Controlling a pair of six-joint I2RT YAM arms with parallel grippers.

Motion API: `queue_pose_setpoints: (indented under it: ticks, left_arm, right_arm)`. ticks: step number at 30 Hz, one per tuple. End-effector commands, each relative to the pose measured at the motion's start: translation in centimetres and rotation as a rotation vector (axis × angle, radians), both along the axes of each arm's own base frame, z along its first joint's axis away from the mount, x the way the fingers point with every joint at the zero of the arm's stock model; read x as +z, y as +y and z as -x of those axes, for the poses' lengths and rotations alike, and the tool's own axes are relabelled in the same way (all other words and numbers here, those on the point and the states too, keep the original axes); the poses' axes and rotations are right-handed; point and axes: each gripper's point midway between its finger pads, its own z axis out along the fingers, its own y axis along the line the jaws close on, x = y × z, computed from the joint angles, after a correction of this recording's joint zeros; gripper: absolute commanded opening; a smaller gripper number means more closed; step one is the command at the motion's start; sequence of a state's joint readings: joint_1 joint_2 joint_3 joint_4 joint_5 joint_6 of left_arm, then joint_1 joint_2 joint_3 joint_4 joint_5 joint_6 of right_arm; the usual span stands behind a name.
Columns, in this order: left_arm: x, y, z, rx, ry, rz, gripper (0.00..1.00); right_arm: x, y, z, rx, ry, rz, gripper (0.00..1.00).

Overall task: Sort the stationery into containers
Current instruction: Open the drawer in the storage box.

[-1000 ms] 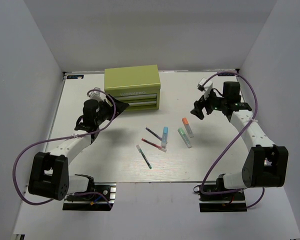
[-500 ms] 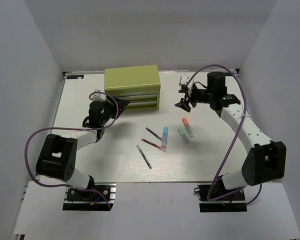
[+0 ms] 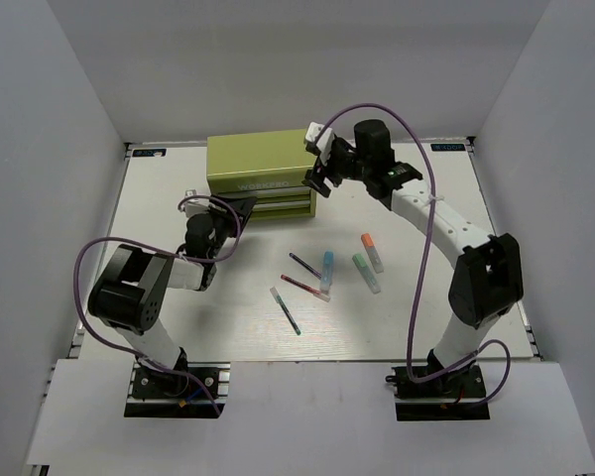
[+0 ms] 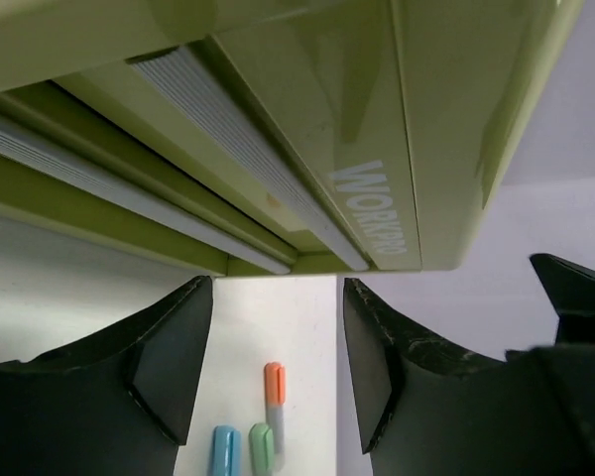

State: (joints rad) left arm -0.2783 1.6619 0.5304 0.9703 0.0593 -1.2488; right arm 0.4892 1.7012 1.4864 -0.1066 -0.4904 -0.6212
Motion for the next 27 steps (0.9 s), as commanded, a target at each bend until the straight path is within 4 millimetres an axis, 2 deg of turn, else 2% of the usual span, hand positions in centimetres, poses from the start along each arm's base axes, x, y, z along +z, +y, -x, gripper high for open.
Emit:
queue_pose_setpoints:
  ticks: [1,2,3,5,8,11,12,14,15,16,17,20,22,27]
  left_arm:
    - [2.8,0.4,-0.5,0.06,-0.1,0.076,0.65]
    - [2.2,0.4,-0.3,0.06,-0.09,0.073,0.65]
    - [2.9,0.2,-0.3,0.064,-0.114,0.092,0.65]
    - [2.6,0.4,-0.7,0.08,-0.119,0.106,0.65]
    - [2.5,0.3,-0.9,0.098,-0.135,0.125,0.64]
    - [1.7,0.2,-1.0,0.11,-0.122,0.146,0.63]
    - [2.1,0.1,-1.3,0.109,-0.137,0.152,0.63]
    - [1.4,0.1,-1.4,0.124,-0.125,0.157,0.63]
    - [1.3,0.0,-1.4,0.124,-0.124,0.171,0.63]
    - [2.1,-0.3,-1.5,0.123,-0.148,0.182,0.63]
    - [1.3,-0.3,-1.6,0.124,-0.133,0.187,0.61]
    - [1.9,-0.2,-1.9,0.15,-0.157,0.208,0.61]
    - [1.7,-0.3,-2.5,0.159,-0.16,0.209,0.61]
    - [1.2,-0.4,-2.7,0.171,-0.159,0.23,0.6]
  right_arm:
    - [3.2,1.0,-2.1,-0.074,-0.071,-0.044,0.82]
    - [3.5,1.3,-2.3,-0.078,-0.075,-0.05,0.82]
    - [3.5,1.7,-2.5,-0.074,-0.076,-0.054,0.82]
    - [3.4,2.4,-2.6,-0.062,-0.079,-0.056,0.82]
    - [3.0,3.1,-2.5,-0.039,-0.087,-0.041,0.82]
    - [2.8,3.9,-2.3,-0.012,-0.104,-0.029,0.83]
    - [2.5,4.1,-2.2,0.001,-0.106,-0.023,0.83]
    - [2.4,4.4,-2.1,0.022,-0.122,-0.013,0.85]
    - [2.1,4.5,-2.1,0.026,-0.12,-0.008,0.85]
    - [1.9,4.7,-2.1,0.034,-0.127,-0.002,0.85]
    - [2.0,4.8,-2.1,0.036,-0.129,-0.002,0.85]
    - [1.8,5.0,-2.3,0.043,-0.132,-0.001,0.85]
    - [1.2,5.1,-2.4,0.044,-0.126,0.01,0.83]
    - [1.2,5.0,-2.3,0.044,-0.121,0.01,0.78]
